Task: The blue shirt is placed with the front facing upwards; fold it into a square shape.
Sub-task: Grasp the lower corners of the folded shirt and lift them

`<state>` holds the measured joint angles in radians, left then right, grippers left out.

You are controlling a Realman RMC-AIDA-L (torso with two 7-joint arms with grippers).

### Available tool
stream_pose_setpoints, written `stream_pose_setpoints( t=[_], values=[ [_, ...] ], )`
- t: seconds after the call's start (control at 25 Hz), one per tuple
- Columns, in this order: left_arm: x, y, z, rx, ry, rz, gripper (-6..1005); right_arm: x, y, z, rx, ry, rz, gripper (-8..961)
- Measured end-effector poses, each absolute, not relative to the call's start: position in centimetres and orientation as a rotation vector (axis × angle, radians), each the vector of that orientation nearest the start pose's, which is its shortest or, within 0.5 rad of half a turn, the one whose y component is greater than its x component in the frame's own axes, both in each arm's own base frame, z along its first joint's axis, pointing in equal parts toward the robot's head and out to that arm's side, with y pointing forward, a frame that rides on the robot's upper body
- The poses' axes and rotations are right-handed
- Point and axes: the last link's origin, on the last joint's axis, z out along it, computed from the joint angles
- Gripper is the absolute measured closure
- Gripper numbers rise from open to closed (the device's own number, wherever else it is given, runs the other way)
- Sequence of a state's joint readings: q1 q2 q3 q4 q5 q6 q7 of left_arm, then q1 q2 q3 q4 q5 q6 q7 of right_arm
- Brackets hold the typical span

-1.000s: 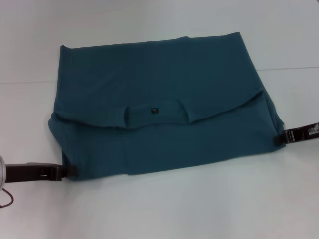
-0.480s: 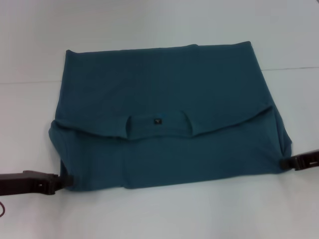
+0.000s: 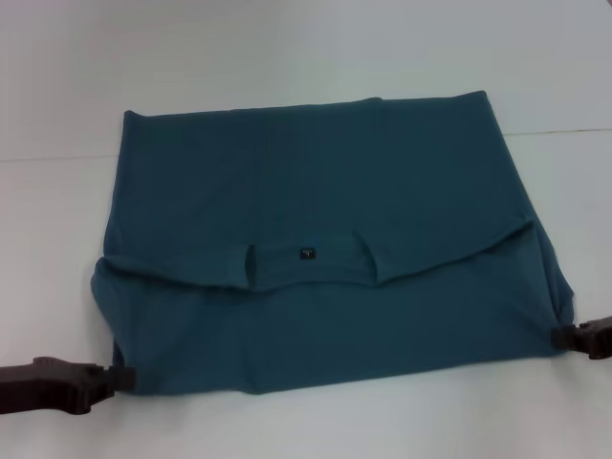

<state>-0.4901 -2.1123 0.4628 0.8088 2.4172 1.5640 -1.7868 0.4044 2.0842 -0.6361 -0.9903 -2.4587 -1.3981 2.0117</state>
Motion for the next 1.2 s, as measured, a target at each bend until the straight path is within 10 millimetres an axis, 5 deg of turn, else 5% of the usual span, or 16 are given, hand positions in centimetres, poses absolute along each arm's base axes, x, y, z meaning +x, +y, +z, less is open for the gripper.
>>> stream_pose_setpoints(
  t=[0.32, 1.2],
  values=[
    [-32.3, 28.7, 3.0, -2.532, -1.233, -0.538, 982, 34.9, 28.7, 6.2, -2.37, 1.25, 0.206, 914],
    [-33.7, 23.5, 1.6, -2.574, -1.11, -0.635, 983, 36.4, 22.9, 5.6, -2.469, 1.149, 0.431, 896]
  ],
)
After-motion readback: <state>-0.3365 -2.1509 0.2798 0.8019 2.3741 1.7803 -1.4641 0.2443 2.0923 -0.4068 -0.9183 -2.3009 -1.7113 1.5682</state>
